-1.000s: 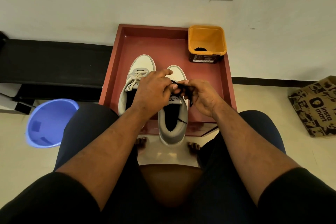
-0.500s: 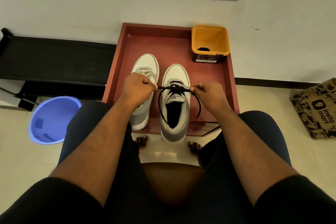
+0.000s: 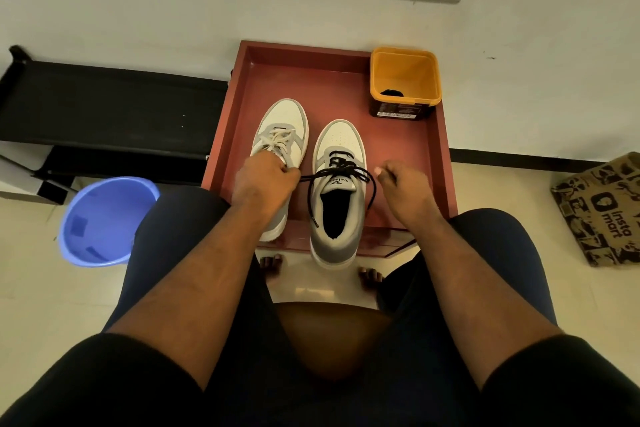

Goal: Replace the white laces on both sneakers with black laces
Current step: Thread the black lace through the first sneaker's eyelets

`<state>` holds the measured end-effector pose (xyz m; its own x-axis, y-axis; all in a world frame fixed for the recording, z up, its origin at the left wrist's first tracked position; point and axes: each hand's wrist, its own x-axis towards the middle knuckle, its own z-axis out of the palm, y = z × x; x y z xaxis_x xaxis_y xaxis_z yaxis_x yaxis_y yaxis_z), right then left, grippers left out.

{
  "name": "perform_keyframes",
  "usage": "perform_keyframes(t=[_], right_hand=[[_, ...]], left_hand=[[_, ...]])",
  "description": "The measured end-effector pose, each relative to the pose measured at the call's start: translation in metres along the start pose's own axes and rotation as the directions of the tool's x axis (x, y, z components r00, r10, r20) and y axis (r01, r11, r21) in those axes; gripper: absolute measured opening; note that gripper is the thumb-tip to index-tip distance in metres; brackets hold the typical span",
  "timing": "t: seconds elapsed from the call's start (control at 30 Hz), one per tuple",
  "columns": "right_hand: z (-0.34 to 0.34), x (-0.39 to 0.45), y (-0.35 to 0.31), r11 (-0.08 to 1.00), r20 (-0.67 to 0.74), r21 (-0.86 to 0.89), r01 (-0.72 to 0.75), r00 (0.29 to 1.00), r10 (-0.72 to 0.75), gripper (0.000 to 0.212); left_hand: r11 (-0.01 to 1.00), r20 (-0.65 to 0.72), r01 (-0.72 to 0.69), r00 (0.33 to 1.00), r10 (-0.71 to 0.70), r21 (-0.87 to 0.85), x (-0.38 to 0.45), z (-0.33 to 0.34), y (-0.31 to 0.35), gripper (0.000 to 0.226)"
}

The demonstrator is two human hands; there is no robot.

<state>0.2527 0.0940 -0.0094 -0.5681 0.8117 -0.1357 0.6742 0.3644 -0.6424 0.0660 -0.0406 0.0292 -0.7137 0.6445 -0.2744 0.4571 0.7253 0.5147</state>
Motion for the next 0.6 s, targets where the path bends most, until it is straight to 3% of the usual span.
perform_keyframes(t=[0.07, 0.13, 0.23, 0.3, 0.37, 0.43, 0.6], right_hand=[[-0.005, -0.003, -0.004, 0.997, -0.078, -0.030, 0.068, 0.994, -0.070, 0.037], [-0.009, -0.006, -0.012, 0.957, -0.125, -0.150, 0.247, 0.956, -0.266, 0.040], [0.004, -0.010, -0.025, 0.796, -0.007, -0.393, 0.461, 0.864, -0.504, 0.038], [0.016, -0.010, -0.029, 0.730, 0.020, -0.484, 0.482, 0.840, -0.542, 0.027], [0.022, -0.009, -0.030, 0.728, -0.022, -0.480, 0.490, 0.823, -0.568, 0.012], [0.020, -0.009, -0.031, 0.780, -0.060, -0.391, 0.489, 0.832, -0.552, 0.003], [0.015, -0.013, -0.030, 0.935, -0.086, -0.137, 0.327, 0.936, -0.340, 0.009]], left_hand=[[0.988, -0.094, -0.081, 0.991, 0.094, 0.134, -0.005, -0.004, 0.005, 0.033], [0.958, -0.167, -0.242, 0.949, 0.266, 0.151, -0.009, -0.003, 0.012, 0.026], [0.904, 0.022, -0.424, 0.906, 0.424, 0.053, -0.009, 0.011, 0.017, 0.033], [0.926, 0.143, -0.377, 0.915, 0.377, -0.027, -0.007, 0.020, 0.016, 0.036], [0.949, 0.176, -0.291, 0.935, 0.309, -0.117, -0.004, 0.024, 0.014, 0.036], [0.952, 0.152, -0.260, 0.947, 0.284, -0.162, -0.001, 0.026, 0.014, 0.035], [0.924, 0.116, -0.148, 0.973, 0.200, -0.352, -0.005, 0.035, 0.014, 0.027]])
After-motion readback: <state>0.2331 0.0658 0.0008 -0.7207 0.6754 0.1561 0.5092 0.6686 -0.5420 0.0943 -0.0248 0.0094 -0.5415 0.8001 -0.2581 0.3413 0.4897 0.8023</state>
